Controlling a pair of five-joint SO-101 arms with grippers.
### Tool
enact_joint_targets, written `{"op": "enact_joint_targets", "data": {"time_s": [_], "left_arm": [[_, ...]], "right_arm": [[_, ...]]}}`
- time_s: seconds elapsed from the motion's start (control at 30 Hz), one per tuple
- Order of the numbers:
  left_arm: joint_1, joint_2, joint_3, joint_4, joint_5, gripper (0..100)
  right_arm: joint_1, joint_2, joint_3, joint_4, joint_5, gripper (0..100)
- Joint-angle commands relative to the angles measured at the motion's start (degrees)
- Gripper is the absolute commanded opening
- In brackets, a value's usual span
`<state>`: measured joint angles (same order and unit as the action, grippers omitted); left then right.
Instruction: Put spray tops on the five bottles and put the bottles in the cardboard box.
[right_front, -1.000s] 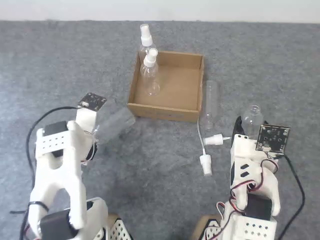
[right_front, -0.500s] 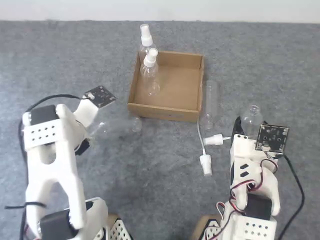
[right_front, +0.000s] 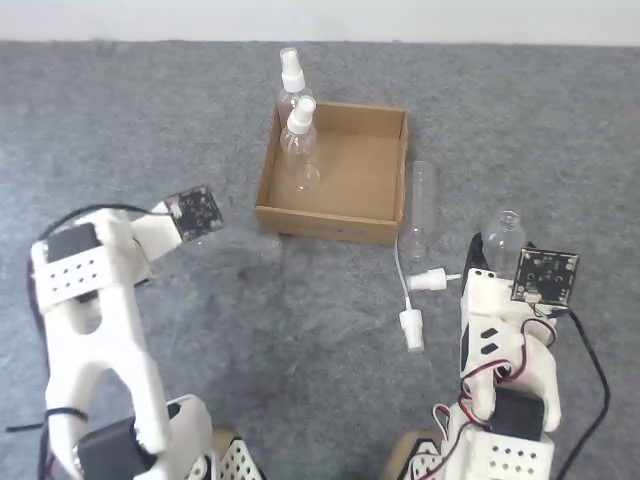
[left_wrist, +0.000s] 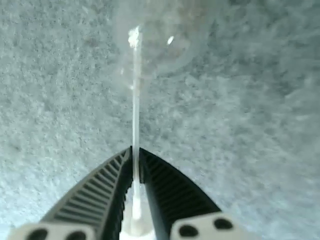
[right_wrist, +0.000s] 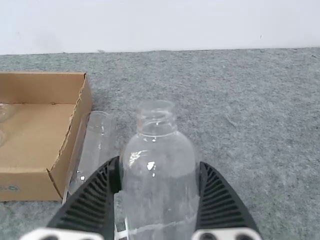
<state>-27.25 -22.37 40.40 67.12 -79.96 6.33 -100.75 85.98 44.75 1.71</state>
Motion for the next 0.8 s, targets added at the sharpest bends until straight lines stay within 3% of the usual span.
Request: {"op": "enact_joint_targets", "data": {"time_s": [0.0,0.13,0.27,0.4,0.77], "left_arm": [[-0.70,-0.88,6.29,-13.27,-2.73,1],[-1.76,-0.88,12.09,-23.47,-2.73,2],[-4.75,-0.88,14.55,-29.71,-0.97,12],[-7.12,-0.97,13.67,-29.98,8.00,21],[-11.08,-0.97,12.35,-29.80,24.00,21]], "right_arm": [[0.66,-1.01,-0.35,-2.15,0.00,3.5],[0.66,-1.27,0.00,-2.33,0.00,3.5],[0.66,-1.36,0.18,-2.33,0.00,3.5],[0.57,-1.36,0.18,-2.33,0.00,3.5],[0.57,-1.36,0.18,-2.33,0.00,3.5]]}}
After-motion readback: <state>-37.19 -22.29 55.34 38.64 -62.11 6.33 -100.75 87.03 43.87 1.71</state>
